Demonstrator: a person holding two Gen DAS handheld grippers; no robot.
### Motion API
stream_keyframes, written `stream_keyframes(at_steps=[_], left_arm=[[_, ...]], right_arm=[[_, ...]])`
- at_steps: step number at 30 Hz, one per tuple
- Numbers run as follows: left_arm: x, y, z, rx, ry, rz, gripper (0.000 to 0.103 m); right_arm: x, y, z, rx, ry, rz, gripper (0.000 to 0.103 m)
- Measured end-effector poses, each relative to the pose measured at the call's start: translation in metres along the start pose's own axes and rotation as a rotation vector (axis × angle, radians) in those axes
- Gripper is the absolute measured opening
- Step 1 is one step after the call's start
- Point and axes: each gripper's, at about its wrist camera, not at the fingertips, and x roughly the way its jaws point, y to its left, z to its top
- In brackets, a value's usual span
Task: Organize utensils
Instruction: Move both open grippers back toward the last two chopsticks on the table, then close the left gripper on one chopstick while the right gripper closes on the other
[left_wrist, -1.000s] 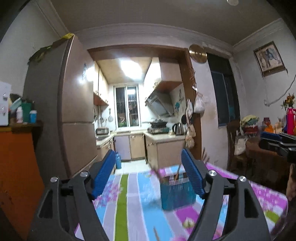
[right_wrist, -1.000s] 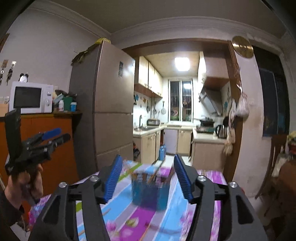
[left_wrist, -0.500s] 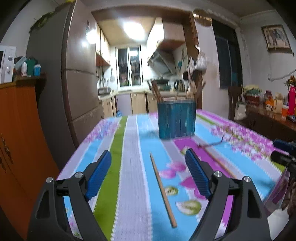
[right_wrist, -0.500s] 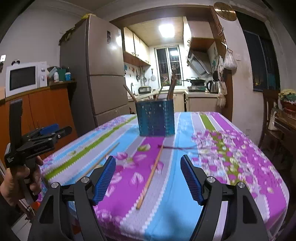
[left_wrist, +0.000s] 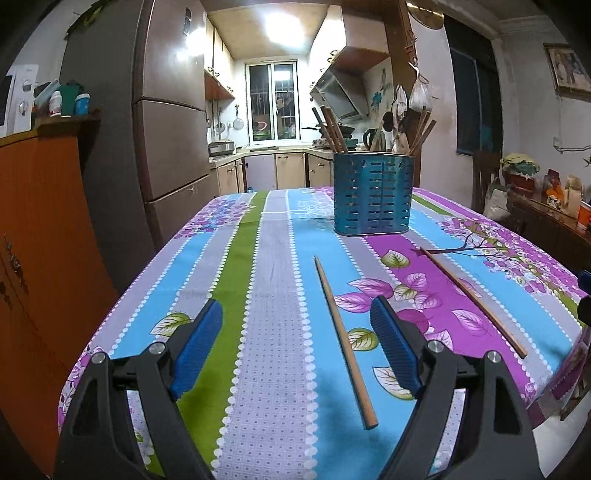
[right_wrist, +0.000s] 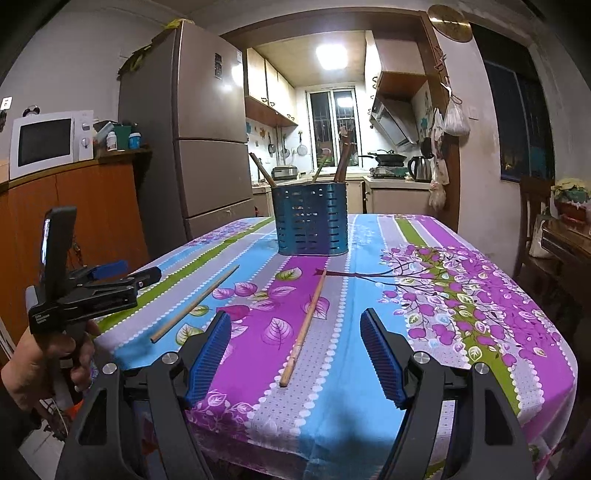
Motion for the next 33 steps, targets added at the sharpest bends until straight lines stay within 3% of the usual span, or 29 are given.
stream_keyframes(at_steps=[18, 21, 23, 28, 33], left_arm=[[0.009, 0.001, 0.0, -0.006, 0.015, 0.0, 0.079], [0.002, 0.004, -0.002, -0.022, -0.011, 0.001, 0.079], [-0.006, 0.006, -0.007, -0.039, -0.039, -0.003, 0.079], [-0.028, 0.005, -0.022, -0.026, -0.11, -0.024, 0.079], [-0.034, -0.001, -0.031, -0.018, -0.125, -0.049, 0.079]], right_arm=[[0.018, 0.011, -0.015, -0.011, 0.047, 0.02, 0.073], [0.02, 0.012, -0.024, -0.016, 0.05, 0.0, 0.059], [0.024, 0.008, -0.032, 0.01, 0.072, -0.003, 0.044], [0.035, 0.006, -0.049, 0.033, 0.114, -0.001, 0.034], [0.047, 0.01, -0.052, 0.02, 0.101, -0.035, 0.023]])
